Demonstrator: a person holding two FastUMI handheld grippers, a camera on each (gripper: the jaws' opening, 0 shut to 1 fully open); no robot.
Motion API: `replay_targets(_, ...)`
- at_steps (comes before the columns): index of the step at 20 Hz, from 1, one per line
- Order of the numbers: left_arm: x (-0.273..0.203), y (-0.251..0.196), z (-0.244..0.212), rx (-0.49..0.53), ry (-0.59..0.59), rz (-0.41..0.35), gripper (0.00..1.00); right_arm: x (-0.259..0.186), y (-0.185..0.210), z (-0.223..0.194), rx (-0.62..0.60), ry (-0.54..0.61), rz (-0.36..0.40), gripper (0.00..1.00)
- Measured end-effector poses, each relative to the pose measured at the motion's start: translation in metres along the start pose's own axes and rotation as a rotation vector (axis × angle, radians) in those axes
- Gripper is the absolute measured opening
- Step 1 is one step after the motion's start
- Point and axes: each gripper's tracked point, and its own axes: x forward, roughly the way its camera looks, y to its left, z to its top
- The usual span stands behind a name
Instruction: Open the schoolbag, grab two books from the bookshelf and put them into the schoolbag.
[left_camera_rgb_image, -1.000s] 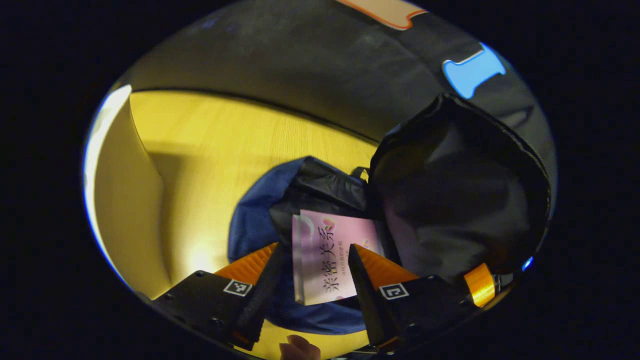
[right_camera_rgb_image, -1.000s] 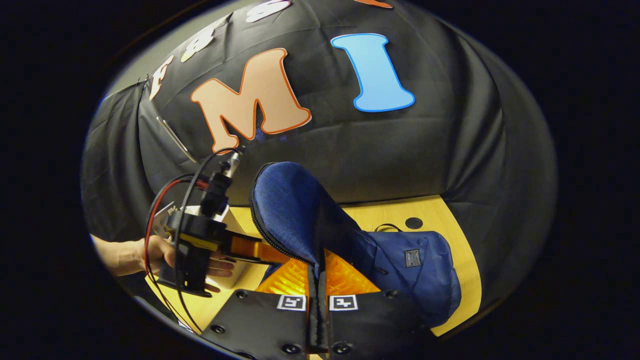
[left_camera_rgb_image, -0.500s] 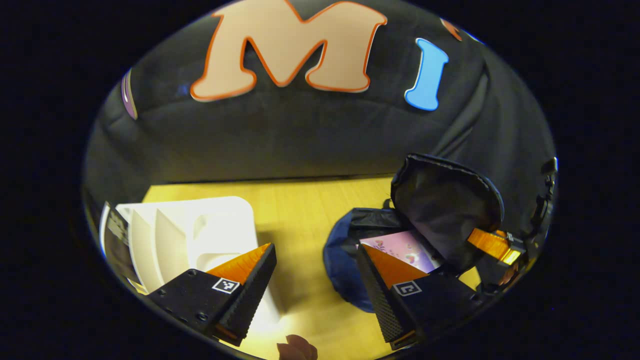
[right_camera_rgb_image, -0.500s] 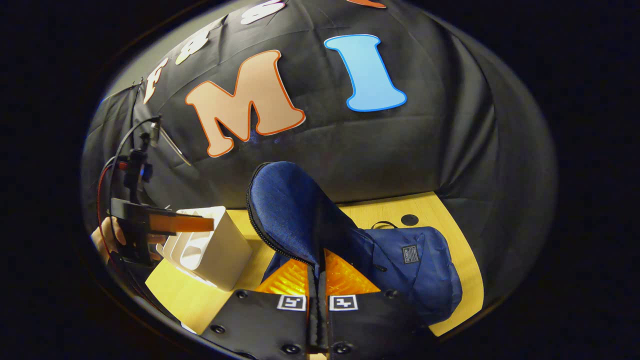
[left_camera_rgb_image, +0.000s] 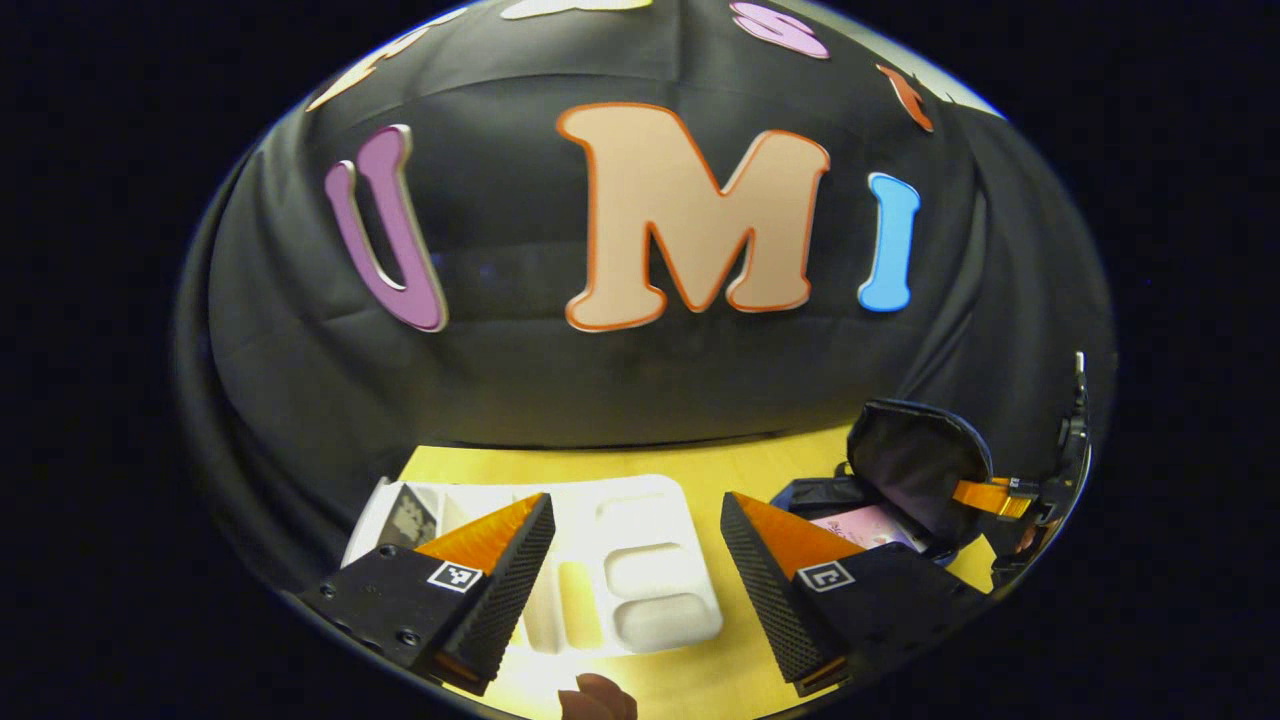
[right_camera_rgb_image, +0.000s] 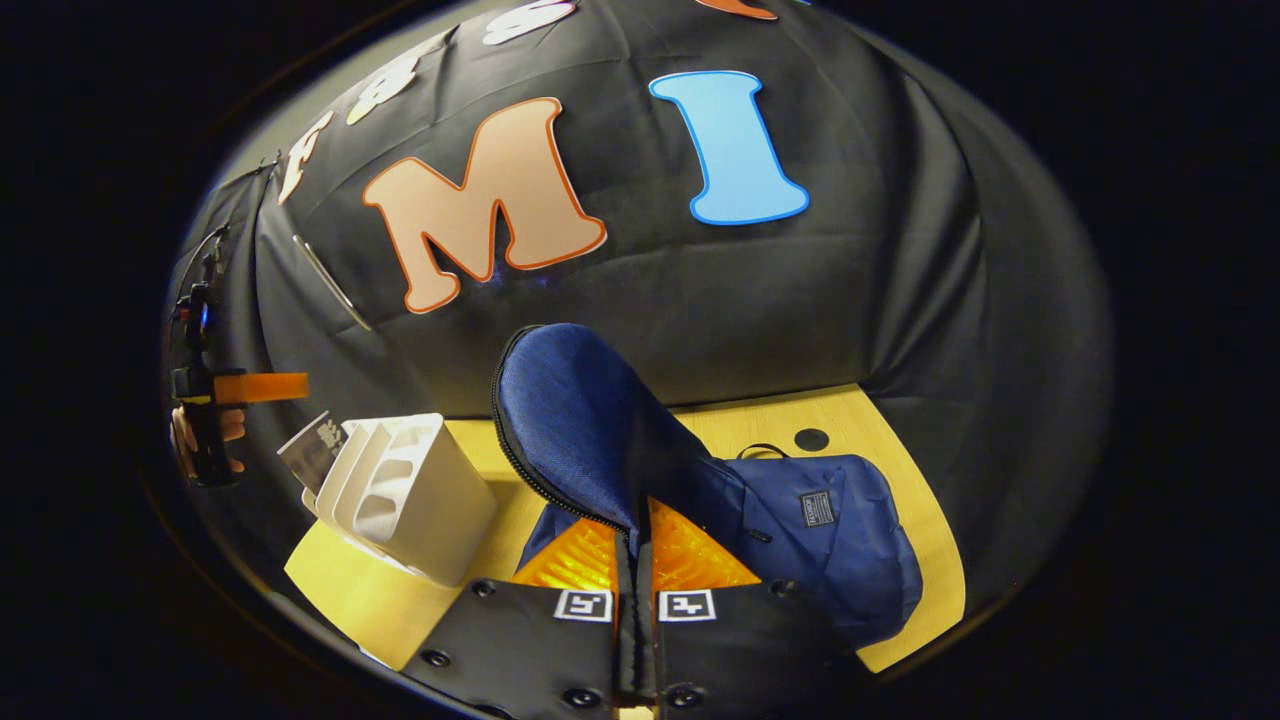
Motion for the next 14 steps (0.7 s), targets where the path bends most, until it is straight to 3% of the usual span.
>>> replay_targets(7,-0.024,0.118,0.005,-0.005,-0.015,0.149,0.98,0.001,0.001,0.001,0.008,-0.002,-0.016,0.03)
replay_targets(14,-0.002,0.19,-0.05,-0.072,0.111,0.162,0.97,-0.006,-0.003,0.006,0.02,-0.014,-0.029,0.0)
